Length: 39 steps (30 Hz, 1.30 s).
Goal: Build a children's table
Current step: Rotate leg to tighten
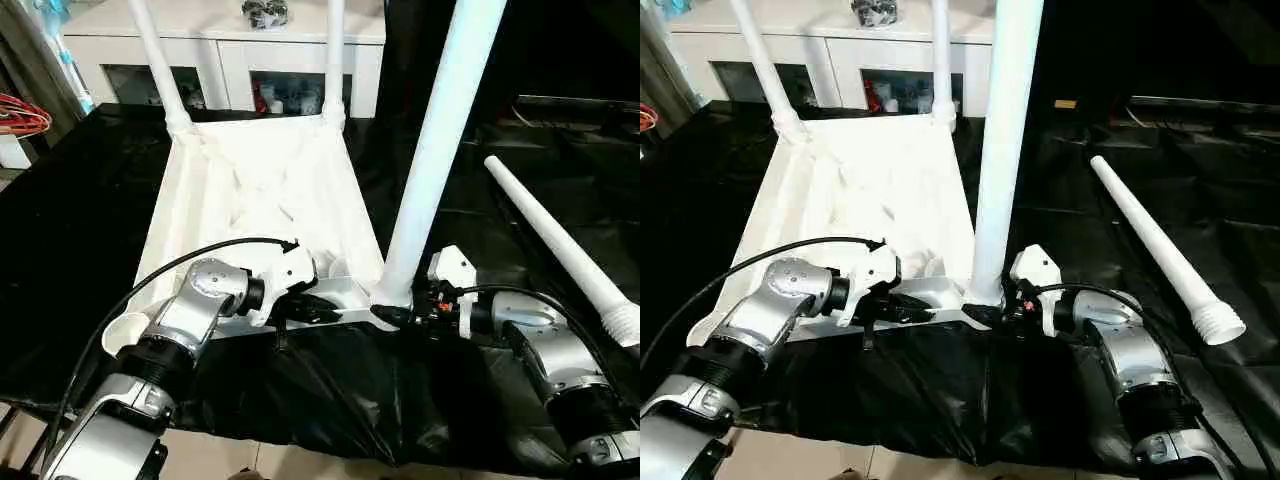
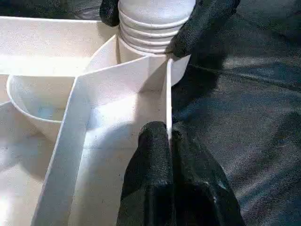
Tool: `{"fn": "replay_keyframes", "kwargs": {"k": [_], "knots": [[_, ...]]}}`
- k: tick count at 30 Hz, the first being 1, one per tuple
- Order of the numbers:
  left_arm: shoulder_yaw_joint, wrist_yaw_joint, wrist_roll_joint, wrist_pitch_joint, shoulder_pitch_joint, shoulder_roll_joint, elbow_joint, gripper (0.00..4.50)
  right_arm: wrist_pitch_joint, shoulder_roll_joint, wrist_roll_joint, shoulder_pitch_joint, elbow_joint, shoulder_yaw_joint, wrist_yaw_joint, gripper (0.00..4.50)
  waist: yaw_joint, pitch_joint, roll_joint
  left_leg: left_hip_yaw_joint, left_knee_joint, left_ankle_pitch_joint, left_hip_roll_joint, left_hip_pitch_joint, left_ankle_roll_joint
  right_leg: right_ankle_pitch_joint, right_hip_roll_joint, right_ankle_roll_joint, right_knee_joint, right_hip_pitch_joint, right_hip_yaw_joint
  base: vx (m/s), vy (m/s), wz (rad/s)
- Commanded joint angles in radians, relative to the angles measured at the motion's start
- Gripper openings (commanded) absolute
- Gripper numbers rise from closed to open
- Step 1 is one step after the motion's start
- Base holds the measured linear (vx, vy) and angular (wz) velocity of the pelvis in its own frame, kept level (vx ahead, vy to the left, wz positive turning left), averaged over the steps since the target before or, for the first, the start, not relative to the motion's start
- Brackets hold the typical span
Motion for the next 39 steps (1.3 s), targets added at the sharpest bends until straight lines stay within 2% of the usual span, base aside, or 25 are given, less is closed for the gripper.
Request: {"fn": "replay_keyframes", "kwargs": {"k": [1, 6, 10, 11, 12, 13, 14, 15, 16, 17, 20, 22, 24, 25, 27, 29, 32, 34, 35, 39], "knots": [[-0.015, -0.042, -0.035, -0.019, -0.003, -0.021, -0.041, 0.00, 0.022, 0.013, 0.000, 0.000, -0.009, 0.033, 0.024, 2.74, 0.001, -0.066, -0.021, -0.003, -0.065, -0.174, 0.028, 0.000, 0.086, -0.290, -0.056, -0.208, -0.060, 0.054, 0.047, 0.000, 0.000, 0.00], [-0.015, -0.041, -0.034, -0.017, -0.005, -0.021, -0.040, 0.00, 0.033, 0.014, 0.008, -0.002, -0.008, 0.035, 0.034, 2.74, 0.004, -0.066, -0.019, -0.003, -0.065, -0.173, 0.029, 0.002, 0.084, -0.290, -0.056, -0.208, -0.060, 0.053, 0.047, 0.000, 0.000, 0.00], [-0.007, 0.056, -0.008, 0.001, -0.020, -0.056, -0.010, 0.00, 0.015, 0.066, -0.003, 0.002, 0.017, 0.012, -0.067, 2.74, 0.003, -0.065, -0.021, -0.003, -0.065, -0.172, 0.029, 0.001, 0.079, -0.298, -0.057, -0.204, -0.061, 0.052, 0.048, 0.000, 0.000, 0.00], [-0.006, 0.061, -0.007, 0.002, -0.021, -0.058, -0.008, 0.00, 0.015, 0.068, -0.005, 0.001, 0.020, 0.011, -0.074, 2.74, 0.001, -0.064, -0.022, -0.005, -0.067, -0.180, 0.027, 0.002, 0.071, -0.320, -0.057, -0.197, -0.064, 0.053, 0.046, 0.000, 0.000, 0.00], [0.002, 0.152, 0.018, 0.014, -0.042, -0.093, 0.024, 0.00, 0.003, 0.120, -0.035, -0.021, 0.081, -0.011, -0.206, 2.74, -0.001, -0.064, -0.026, -0.004, -0.067, -0.182, 0.026, 0.001, 0.067, -0.329, -0.057, -0.191, -0.066, 0.053, 0.046, 0.000, 0.000, 0.00], [0.005, 0.196, 0.027, 0.027, -0.052, -0.115, 0.038, 0.00, 0.000, 0.145, -0.052, -0.034, 0.116, -0.016, -0.268, 2.73, -0.006, -0.058, -0.020, -0.005, -0.069, -0.212, 0.024, 0.005, 0.053, -0.387, -0.058, -0.180, -0.075, 0.047, 0.045, 0.000, 0.000, 0.00], [0.007, 0.218, 0.031, 0.035, -0.057, -0.126, 0.045, 0.00, -0.001, 0.158, -0.060, -0.041, 0.134, -0.018, -0.300, 2.73, -0.014, -0.059, -0.024, -0.008, -0.071, -0.228, 0.021, 0.004, 0.037, -0.427, -0.057, -0.163, -0.077, 0.051, 0.042, 0.000, 0.000, 0.00], [0.011, 0.266, 0.039, 0.051, -0.070, -0.152, 0.061, 0.00, -0.006, 0.190, -0.069, -0.059, 0.173, -0.027, -0.365, 2.73, -0.016, -0.059, -0.021, -0.008, -0.071, -0.238, 0.021, 0.007, 0.032, -0.440, -0.057, -0.159, -0.079, 0.048, 0.042, 0.000, 0.000, 0.00], [0.013, 0.296, 0.044, 0.060, -0.078, -0.169, 0.071, 0.00, -0.009, 0.210, -0.072, -0.070, 0.196, -0.032, -0.403, 2.73, -0.026, -0.056, -0.023, -0.008, -0.071, -0.262, 0.019, 0.009, 0.028, -0.471, -0.056, -0.151, -0.086, 0.045, 0.040, 0.000, 0.000, 0.00], [0.018, 0.337, 0.047, 0.073, -0.091, -0.195, 0.085, 0.00, -0.008, 0.240, -0.070, -0.090, 0.226, -0.044, -0.455, 2.73, -0.029, -0.057, -0.021, -0.009, -0.070, -0.271, 0.018, 0.010, 0.028, -0.491, -0.057, -0.143, -0.088, 0.045, 0.040, 0.000, 0.000, 0.00], [0.027, 0.408, 0.051, 0.098, -0.116, -0.240, 0.112, 0.00, -0.007, 0.288, -0.071, -0.126, 0.273, -0.061, -0.547, 2.73, -0.038, -0.057, -0.024, -0.008, -0.068, -0.280, 0.014, 0.009, 0.040, -0.511, -0.055, -0.130, -0.094, 0.044, 0.038, 0.000, 0.000, 0.00], [0.032, 0.463, 0.059, 0.108, -0.135, -0.271, 0.133, 0.00, -0.014, 0.319, -0.079, -0.153, 0.306, -0.074, -0.617, 2.73, -0.041, -0.057, -0.020, -0.010, -0.068, -0.277, 0.013, 0.009, 0.038, -0.516, -0.054, -0.129, -0.097, 0.042, 0.035, 0.000, 0.000, 0.00], [0.041, 0.520, 0.076, 0.104, -0.158, -0.298, 0.164, 0.00, -0.046, 0.343, -0.100, -0.179, 0.344, -0.093, -0.685, 2.73, -0.044, -0.058, -0.020, -0.009, -0.068, -0.279, 0.014, 0.009, 0.042, -0.503, -0.053, -0.131, -0.097, 0.041, 0.035, 0.000, 0.000, 0.00], [0.039, 0.523, 0.082, 0.095, -0.160, -0.299, 0.168, 0.00, -0.058, 0.341, -0.111, -0.182, 0.349, -0.092, -0.697, 3.43, -0.043, -0.059, -0.019, -0.010, -0.068, -0.280, 0.013, 0.007, 0.045, -0.494, -0.053, -0.133, -0.098, 0.043, 0.034, 0.000, 0.000, 0.00], [0.028, 0.520, 0.093, 0.081, -0.158, -0.293, 0.171, 0.00, -0.063, 0.338, -0.084, -0.179, 0.351, -0.116, -0.678, 3.43, -0.040, -0.062, -0.019, -0.010, -0.069, -0.269, 0.016, 0.005, 0.053, -0.456, -0.055, -0.144, -0.092, 0.045, 0.037, 0.000, 0.000, 0.00], [0.027, 0.516, 0.094, 0.081, -0.156, -0.291, 0.170, 0.00, -0.062, 0.336, -0.080, -0.177, 0.347, -0.121, -0.675, 3.70, -0.039, -0.064, -0.018, -0.008, -0.069, -0.250, 0.018, 0.003, 0.065, -0.379, -0.053, -0.174, -0.083, 0.048, 0.040, 0.000, 0.000, 0.00], [0.019, 0.490, 0.092, 0.062, -0.145, -0.287, 0.166, 0.00, -0.077, 0.298, -0.101, -0.156, 0.319, -0.120, -0.680, 3.92, -0.037, -0.065, -0.019, -0.006, -0.067, -0.233, 0.018, 0.000, 0.074, -0.339, -0.053, -0.194, -0.077, 0.052, 0.041, 0.000, 0.000, 0.00], [0.022, 0.490, 0.090, 0.063, -0.143, -0.289, 0.167, 0.00, -0.089, 0.276, -0.116, -0.139, 0.291, -0.117, -0.687, 4.02, -0.033, -0.065, -0.019, -0.004, -0.066, -0.229, 0.019, 0.005, 0.077, -0.336, -0.053, -0.196, -0.078, 0.049, 0.043, 0.000, 0.000, 0.00], [0.022, 0.495, 0.093, 0.059, -0.143, -0.291, 0.169, 0.00, -0.090, 0.267, -0.110, -0.126, 0.267, -0.123, -0.681, 4.16, -0.032, -0.064, -0.018, -0.004, -0.067, -0.228, 0.019, 0.005, 0.078, -0.336, -0.053, -0.199, -0.077, 0.049, 0.043, 0.000, 0.000, 0.00], [0.027, 0.511, 0.093, 0.028, -0.137, -0.295, 0.169, 0.00, -0.069, 0.228, -0.062, -0.061, 0.141, -0.155, -0.633, 4.16, -0.016, -0.066, -0.022, -0.002, -0.065, -0.205, 0.021, 0.006, 0.092, -0.314, -0.053, -0.188, -0.076, 0.050, 0.047, 0.000, 0.000, 0.00]]}}
